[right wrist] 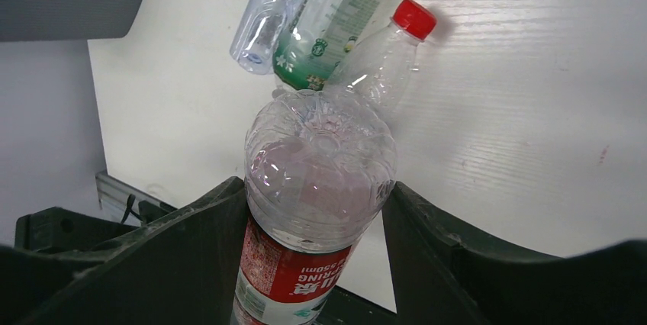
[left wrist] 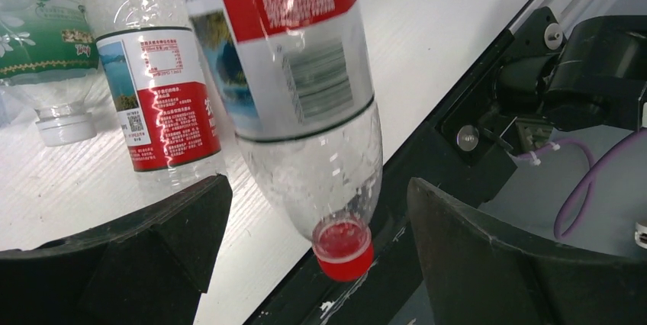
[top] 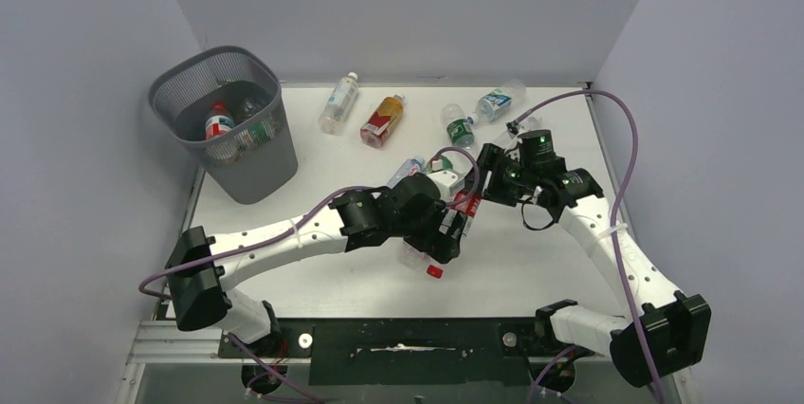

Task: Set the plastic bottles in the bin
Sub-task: Pick up the plastic bottle at the center of the board.

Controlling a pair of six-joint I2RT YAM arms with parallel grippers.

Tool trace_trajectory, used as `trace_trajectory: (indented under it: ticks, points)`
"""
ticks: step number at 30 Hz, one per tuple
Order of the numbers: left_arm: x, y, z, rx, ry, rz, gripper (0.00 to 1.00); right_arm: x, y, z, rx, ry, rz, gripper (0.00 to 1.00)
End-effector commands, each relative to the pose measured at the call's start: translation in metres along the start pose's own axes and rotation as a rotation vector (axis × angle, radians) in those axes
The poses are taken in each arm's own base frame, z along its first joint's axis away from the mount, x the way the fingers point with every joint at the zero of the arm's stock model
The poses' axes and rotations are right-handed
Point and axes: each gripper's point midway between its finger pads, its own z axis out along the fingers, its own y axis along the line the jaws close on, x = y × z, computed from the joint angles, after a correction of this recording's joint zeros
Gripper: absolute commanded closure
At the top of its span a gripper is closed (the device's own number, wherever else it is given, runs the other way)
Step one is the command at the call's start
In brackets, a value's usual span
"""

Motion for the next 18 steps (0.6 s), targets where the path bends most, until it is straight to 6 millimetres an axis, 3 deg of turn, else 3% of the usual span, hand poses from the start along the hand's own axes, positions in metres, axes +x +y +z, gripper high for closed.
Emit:
trace_trajectory:
  ticks: [1, 9, 18]
  points:
    - [-0.042, -0.026, -0.006, 0.083, -0.131, -0.003, 0.13, -0.013, 0.038, -0.018, -0.127, -0.052, -0.041, 0.54]
    - [-0.045, -0.027, 0.0, 0.07, -0.15, -0.016, 0.14, -0.009, 0.052, -0.027, -0.196, -0.052, -0.031, 0.53]
    - [-0.044, -0.028, 0.005, 0.068, -0.142, -0.023, 0.44, -0.006, 0.056, -0.027, -0.226, -0.043, -0.021, 0.52]
